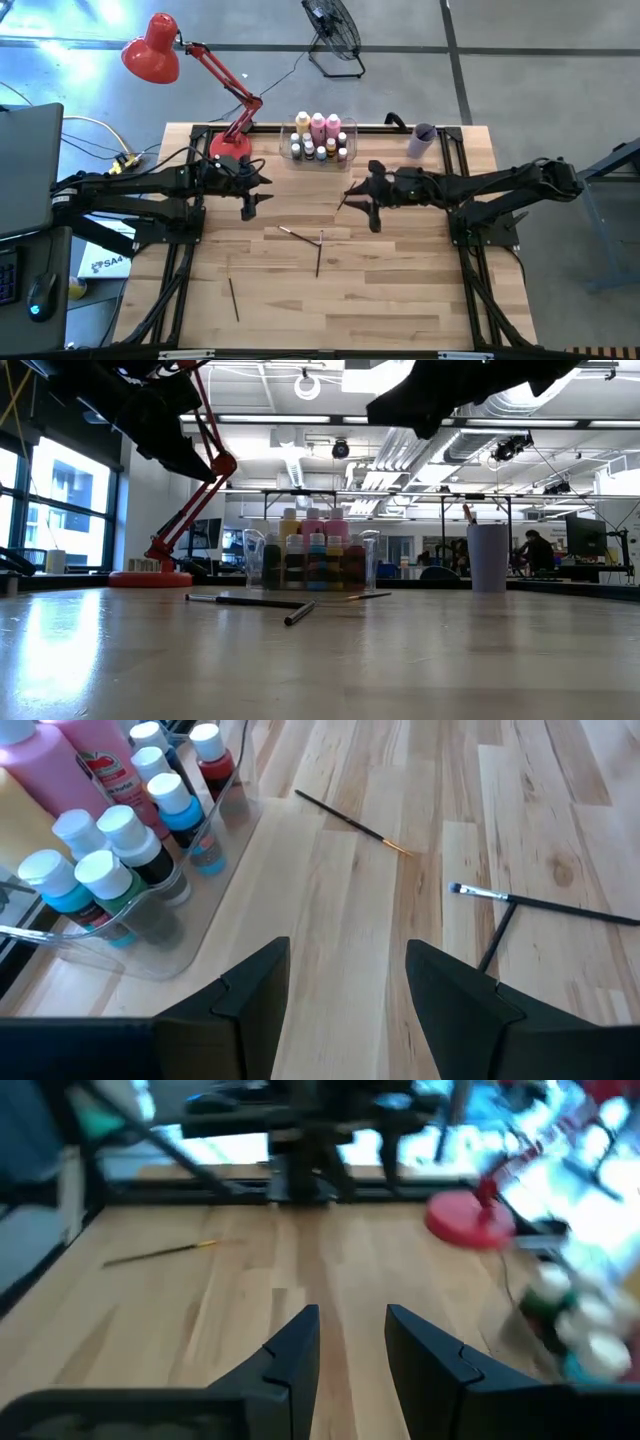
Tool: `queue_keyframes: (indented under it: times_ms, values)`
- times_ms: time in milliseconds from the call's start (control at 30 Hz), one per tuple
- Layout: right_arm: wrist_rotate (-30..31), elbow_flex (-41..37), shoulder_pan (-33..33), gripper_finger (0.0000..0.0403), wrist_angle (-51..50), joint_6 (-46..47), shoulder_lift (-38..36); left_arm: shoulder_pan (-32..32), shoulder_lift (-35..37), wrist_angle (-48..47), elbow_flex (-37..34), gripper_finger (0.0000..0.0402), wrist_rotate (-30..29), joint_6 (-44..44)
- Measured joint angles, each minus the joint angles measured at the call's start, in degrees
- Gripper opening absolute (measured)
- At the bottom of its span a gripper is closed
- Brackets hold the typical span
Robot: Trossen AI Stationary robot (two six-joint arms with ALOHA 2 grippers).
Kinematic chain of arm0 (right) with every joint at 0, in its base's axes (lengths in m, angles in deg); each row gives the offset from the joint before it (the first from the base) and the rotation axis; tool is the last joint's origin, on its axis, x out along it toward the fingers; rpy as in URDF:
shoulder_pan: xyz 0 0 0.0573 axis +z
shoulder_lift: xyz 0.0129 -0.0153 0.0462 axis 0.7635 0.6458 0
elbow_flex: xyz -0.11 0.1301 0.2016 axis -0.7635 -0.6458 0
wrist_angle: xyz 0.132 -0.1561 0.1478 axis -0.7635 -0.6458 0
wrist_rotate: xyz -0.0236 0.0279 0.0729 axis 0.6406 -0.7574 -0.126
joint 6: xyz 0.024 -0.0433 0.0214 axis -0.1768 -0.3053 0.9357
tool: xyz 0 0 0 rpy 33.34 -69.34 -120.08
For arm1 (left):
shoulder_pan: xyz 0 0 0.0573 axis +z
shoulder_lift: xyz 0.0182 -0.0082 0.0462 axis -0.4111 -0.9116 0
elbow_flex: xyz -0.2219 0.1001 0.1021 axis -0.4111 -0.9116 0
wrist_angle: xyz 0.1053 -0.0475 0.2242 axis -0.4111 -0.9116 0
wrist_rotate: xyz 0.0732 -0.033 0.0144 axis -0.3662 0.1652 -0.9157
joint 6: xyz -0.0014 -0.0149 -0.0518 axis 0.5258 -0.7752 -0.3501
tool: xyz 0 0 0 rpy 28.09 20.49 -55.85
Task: Pick & Place Paint Supplies
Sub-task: Put the black paint brush into the violet cup
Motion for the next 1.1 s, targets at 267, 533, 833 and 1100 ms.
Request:
queue_keyframes:
  times_ms: [267,533,833,1100]
  values:
    - [-1.3,0.0,0.0,0.0107,2.9,-12.1,0.0,0.0,0.0,-0.1,0.0,0.0198,0.2,1.4]
    - [-1.1,1.4,0.0,0.0107,4.0,-19.7,0.0,0.0,0.0,-0.1,0.0,0.0198,0.2,1.5]
    - [-2.9,10.6,-1.7,0.0107,-6.4,-25.5,3.9,0.0,0.0,-0.2,0.0,0.0198,0.1,1.5]
    - [-3.3,22.8,-3.7,0.0107,-26.9,-31.8,16.8,0.0,0.0,-0.2,0.0,0.0198,0.1,1.5]
